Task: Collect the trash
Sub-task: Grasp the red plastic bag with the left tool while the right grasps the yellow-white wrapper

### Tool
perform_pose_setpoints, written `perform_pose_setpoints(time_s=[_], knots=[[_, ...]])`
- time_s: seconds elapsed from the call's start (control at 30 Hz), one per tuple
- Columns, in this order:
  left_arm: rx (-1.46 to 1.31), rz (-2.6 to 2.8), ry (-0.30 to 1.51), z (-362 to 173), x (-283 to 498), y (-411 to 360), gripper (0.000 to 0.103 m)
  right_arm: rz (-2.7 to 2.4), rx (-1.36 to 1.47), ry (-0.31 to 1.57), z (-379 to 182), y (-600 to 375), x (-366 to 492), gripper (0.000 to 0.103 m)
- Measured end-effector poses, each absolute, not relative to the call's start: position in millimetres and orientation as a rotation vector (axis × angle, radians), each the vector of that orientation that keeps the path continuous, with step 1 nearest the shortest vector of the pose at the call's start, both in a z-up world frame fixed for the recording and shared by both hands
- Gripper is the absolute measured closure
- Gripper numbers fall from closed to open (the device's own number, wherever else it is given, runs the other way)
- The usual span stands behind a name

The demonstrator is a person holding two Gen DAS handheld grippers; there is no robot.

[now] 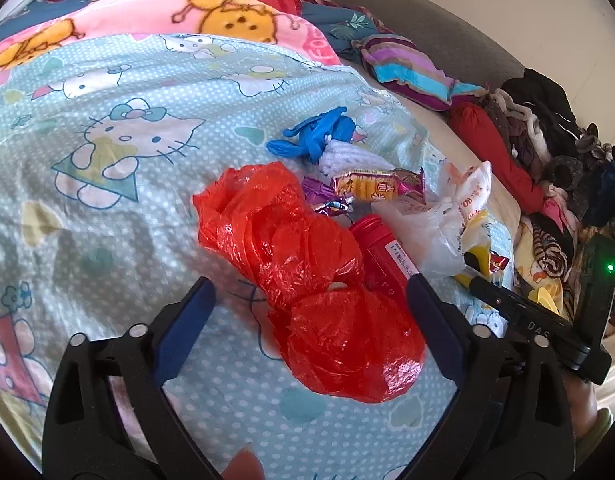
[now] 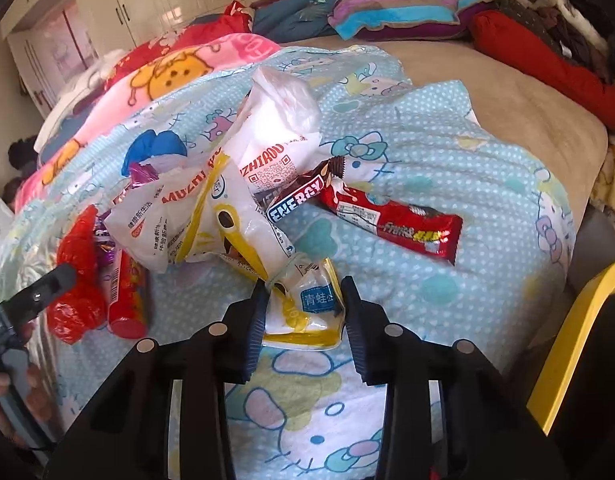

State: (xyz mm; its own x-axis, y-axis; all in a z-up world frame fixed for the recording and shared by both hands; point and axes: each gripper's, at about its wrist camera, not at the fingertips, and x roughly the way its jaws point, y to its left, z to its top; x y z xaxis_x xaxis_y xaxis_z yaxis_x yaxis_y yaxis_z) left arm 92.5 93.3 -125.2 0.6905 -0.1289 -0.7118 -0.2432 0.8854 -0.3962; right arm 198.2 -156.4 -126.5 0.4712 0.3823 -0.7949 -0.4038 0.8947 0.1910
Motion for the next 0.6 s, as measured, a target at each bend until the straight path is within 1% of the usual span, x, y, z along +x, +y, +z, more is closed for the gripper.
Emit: perform_pose_setpoints(time_s=[0.07,0.13,0.17,0.23,0.43,0.6], knots=[[-0.493,0.065,0.816,-126,92,92,0.026,0.482,-0.023,0.959,-125,-157,193,0.069],[-0.492,0.065,0.818,-126,93,92,0.038,0.483,-0.026,0.954,-123,-157,188,0.069],[-0.49,0.064,0.821,-126,93,91,0.042,0.485,-0.025,0.951,-123,-157,185,0.069],[-0.484,0.062,0.825,-126,92,89,0.054,0.483,-0.022,0.947,-122,-157,181,0.069],[-0.509,0.061,0.821,-121,88,89,0.068,0.477,0.018,0.948,-123,-167,165,0.069],[-0.474,0.06,0.773,-107,81,88,0.071,0.467,0.036,0.953,-126,-175,151,0.069]])
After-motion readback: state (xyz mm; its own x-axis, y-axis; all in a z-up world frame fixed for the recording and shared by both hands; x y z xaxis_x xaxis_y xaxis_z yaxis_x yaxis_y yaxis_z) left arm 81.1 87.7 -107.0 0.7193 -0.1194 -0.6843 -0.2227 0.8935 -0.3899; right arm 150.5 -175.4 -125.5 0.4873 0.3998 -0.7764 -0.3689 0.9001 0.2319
